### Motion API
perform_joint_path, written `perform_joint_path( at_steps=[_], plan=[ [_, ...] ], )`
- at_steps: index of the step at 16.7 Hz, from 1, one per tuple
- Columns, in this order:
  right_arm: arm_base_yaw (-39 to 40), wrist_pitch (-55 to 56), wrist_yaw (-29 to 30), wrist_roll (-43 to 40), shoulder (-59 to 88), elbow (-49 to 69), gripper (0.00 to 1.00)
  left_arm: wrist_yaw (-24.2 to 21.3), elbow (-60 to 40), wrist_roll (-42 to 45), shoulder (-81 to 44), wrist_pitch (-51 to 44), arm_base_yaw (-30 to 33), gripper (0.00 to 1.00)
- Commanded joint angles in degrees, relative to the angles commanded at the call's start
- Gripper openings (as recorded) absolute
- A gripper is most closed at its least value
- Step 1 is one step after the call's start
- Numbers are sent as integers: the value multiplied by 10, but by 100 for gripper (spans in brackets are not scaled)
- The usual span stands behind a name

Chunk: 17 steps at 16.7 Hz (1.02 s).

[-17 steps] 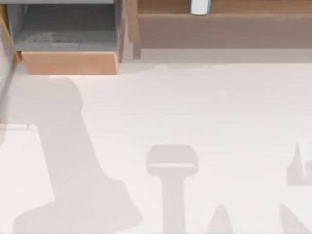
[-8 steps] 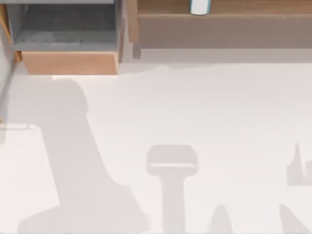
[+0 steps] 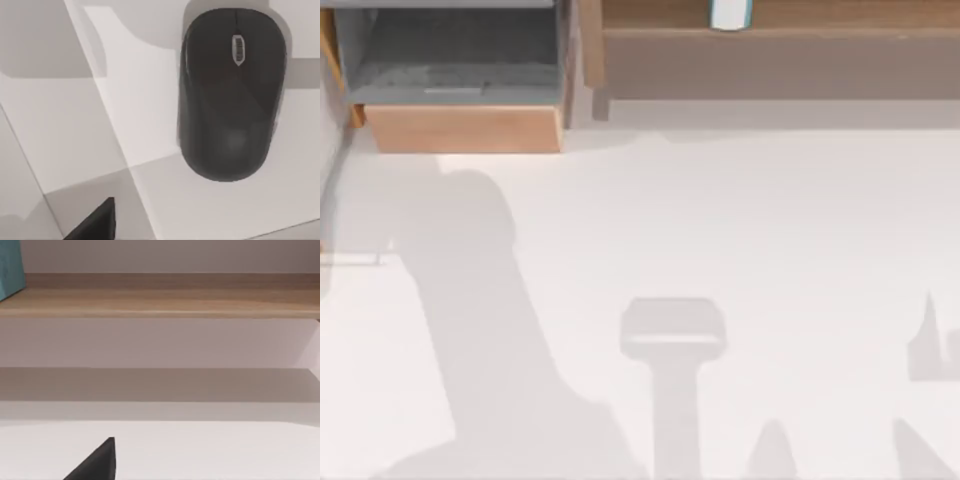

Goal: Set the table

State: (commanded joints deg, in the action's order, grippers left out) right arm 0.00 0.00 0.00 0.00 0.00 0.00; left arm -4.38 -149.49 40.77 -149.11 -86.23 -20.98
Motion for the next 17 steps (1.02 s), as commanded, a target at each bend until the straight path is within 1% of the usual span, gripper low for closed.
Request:
perform_joint_path(
  at_steps=[8,13,17],
  plan=[
    [0,0,0,0,0,0,100,2,51,-15,-43,95,15,100],
    [0,0,0,0,0,0,100,2,52,-16,-44,99,16,100],
    [0,0,0,0,0,0,100,2,52,-16,-44,99,16,70]
  ],
)
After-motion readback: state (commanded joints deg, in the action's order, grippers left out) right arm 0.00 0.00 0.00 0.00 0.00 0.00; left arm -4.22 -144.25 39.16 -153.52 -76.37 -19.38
